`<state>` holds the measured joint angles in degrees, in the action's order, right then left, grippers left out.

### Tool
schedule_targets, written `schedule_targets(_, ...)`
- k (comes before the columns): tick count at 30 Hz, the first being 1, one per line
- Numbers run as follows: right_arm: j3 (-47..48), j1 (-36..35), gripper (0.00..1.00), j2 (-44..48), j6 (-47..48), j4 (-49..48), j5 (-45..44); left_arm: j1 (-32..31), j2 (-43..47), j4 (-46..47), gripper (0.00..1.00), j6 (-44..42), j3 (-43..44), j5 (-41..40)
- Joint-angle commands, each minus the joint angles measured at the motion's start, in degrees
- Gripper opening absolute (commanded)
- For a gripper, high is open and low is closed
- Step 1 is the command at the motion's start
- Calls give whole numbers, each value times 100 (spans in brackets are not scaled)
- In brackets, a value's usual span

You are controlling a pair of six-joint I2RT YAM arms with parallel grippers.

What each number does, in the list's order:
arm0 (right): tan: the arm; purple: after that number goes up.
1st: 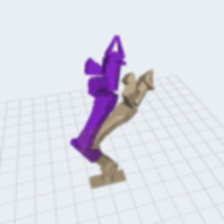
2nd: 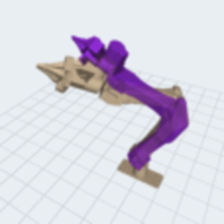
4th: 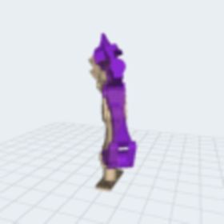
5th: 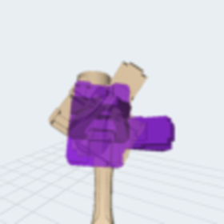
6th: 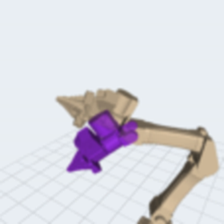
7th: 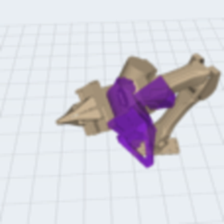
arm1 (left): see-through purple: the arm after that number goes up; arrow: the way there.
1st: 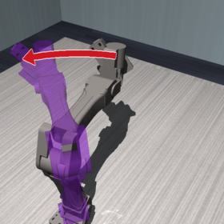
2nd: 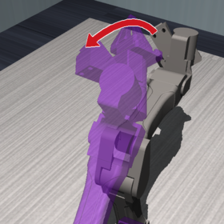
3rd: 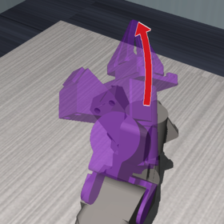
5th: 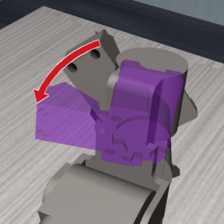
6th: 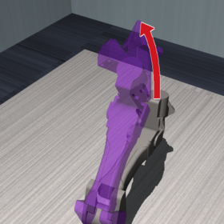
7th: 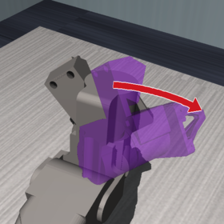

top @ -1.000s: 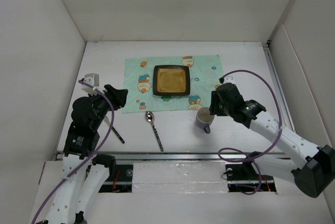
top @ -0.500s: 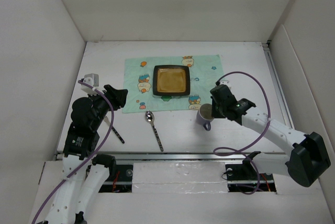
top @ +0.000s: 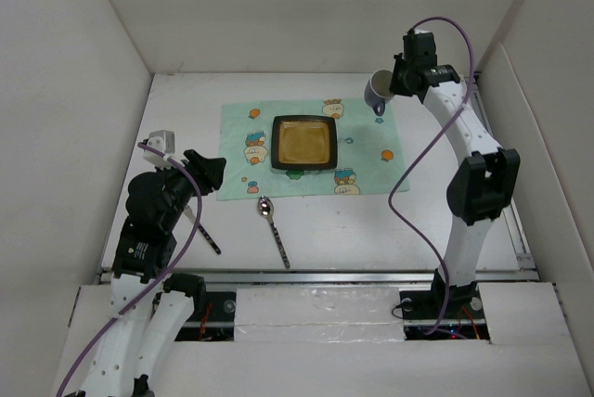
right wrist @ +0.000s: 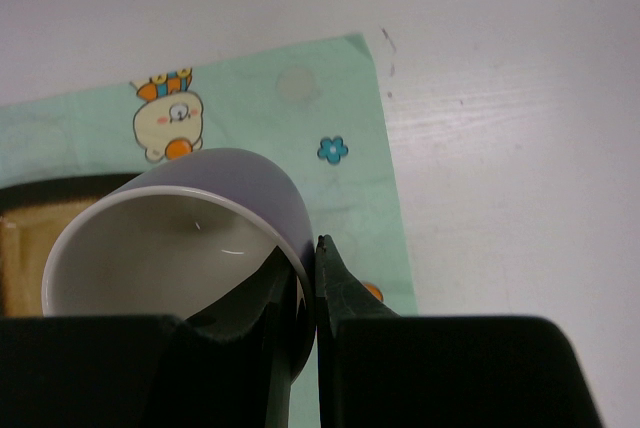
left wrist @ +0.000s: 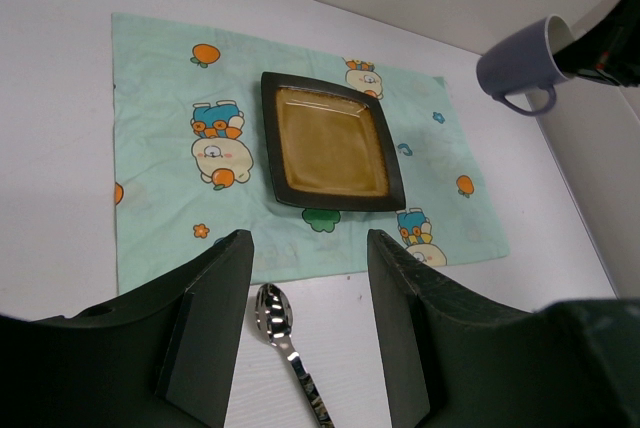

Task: Set the dinner table for one person

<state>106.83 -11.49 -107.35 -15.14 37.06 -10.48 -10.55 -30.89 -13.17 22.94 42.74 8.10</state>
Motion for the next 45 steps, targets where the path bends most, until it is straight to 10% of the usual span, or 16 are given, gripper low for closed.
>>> schedule_targets(1, 978, 181, 0, -680, 274, 293, 380, -35, -22, 183, 47, -61, 68, -63)
schedule_targets(10, 4283, 489, 0, -3001, 476, 1638, 634, -88, -145, 209, 47, -70, 59, -36)
schedule_targets(37, 4127, 542, 0, -3618, 398, 988, 582, -88, -207, 201, 47, -79, 59, -45)
schedule_targets(45, 3881, 648, 34, -3381, 274, 760, 793, -88, -198, 201, 47, -88, 76, -80)
